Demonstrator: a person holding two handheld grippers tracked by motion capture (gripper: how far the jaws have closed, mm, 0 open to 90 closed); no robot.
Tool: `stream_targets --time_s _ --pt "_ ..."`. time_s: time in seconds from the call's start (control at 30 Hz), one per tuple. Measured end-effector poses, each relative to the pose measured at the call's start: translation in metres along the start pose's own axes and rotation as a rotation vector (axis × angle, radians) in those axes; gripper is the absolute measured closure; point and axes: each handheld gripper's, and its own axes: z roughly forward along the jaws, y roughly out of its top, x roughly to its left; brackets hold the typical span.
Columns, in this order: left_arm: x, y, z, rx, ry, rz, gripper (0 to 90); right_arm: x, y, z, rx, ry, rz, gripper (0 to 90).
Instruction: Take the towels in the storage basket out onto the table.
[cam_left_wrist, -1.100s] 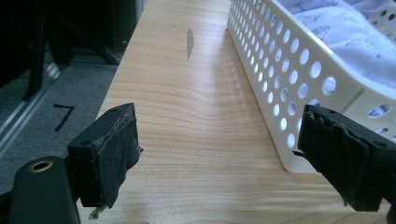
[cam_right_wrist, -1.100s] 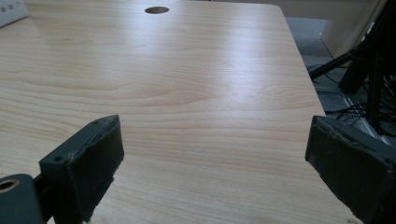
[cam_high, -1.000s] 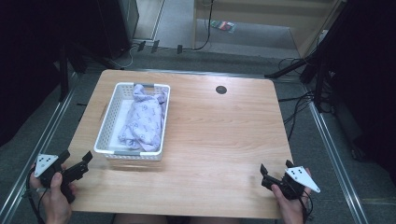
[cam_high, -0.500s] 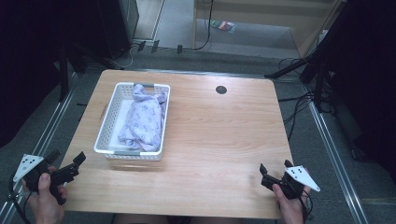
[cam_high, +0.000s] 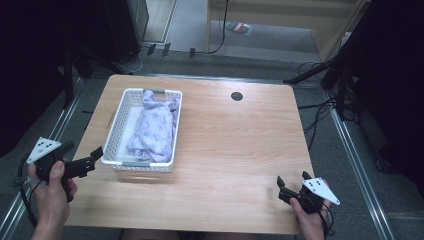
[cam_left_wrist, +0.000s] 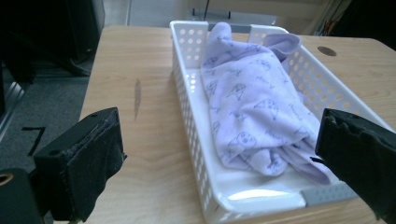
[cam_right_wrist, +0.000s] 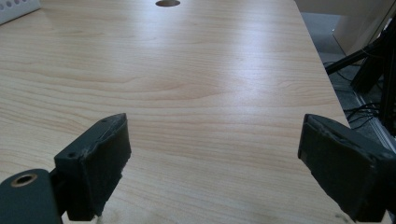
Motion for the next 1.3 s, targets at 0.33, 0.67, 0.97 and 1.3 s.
stream_targets --time_s 0.33,0.67,0.97,1.3 --pt "-0.026 0.036 0.030 0.100 -0.015 0.104 0.0 0.000 0.000 0.000 0.005 -0.002 0.005 9.7" --pt "-0.048 0.054 0.055 0.189 -0.031 0.165 0.0 0.000 0.000 0.000 0.008 0.000 0.007 9.8" --pt "-0.066 0.065 0.081 0.296 -0.032 0.226 0.0 -0.001 0.000 0.000 0.010 0.003 0.005 9.8" --pt "-0.075 0.069 0.125 0.439 -0.049 0.244 0.0 -0.001 0.000 0.001 0.014 0.004 0.007 9.8"
